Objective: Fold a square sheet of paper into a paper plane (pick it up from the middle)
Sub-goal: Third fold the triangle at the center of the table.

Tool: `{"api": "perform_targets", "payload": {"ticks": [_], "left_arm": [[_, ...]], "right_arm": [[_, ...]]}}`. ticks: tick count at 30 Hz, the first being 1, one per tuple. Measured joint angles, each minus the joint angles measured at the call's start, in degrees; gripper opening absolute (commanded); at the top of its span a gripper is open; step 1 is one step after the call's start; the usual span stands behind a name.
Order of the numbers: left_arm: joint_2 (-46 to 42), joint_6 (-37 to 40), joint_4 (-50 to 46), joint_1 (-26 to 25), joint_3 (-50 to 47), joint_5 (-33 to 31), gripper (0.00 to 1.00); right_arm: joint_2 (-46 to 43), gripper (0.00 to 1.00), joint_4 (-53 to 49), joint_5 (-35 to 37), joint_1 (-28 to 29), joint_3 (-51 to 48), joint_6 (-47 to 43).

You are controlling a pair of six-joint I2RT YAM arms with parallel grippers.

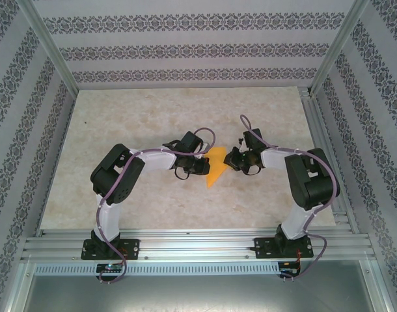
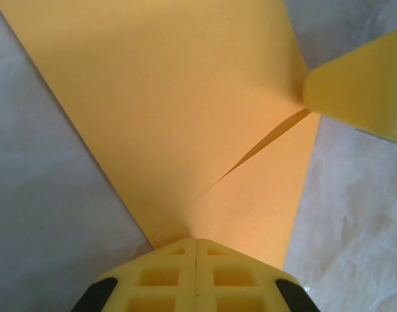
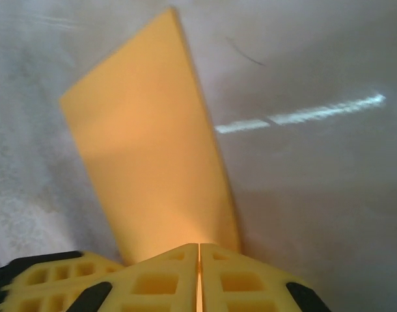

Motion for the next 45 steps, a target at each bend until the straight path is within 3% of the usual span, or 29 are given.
{"api": "perform_targets", "payload": {"ticks": [16,28,35,40,45], "left_arm": [[0.0,0.2,-0.04,0.0,0.0,-0.11,0.01],[0.04,0.22,-0.2,0.0,0.11,-0.24,0.01],[0.04,0.22,-0.2,0.0,0.11,-0.22,0.01],[0.04,0.2,-0.17,0.0,0.11,-0.24,0.01],[0.04,0.2,-0.17,0.0,0.11,-0.22,0.01]], "right_arm": [[-3.52,0.11,-2.14,-0.28,0.0,1.79,-0.39],[1.6,0.11,-1.25,1.16,-0.11,2.47,-1.46],[-2.71,0.11,-2.97,1.44,0.31,2.36,-1.38],[-7.5,0.11,1.95,1.01,3.72,-1.55,1.7],[-4.37,0.1,6.14,0.66,5.51,-6.34,4.81]]}}
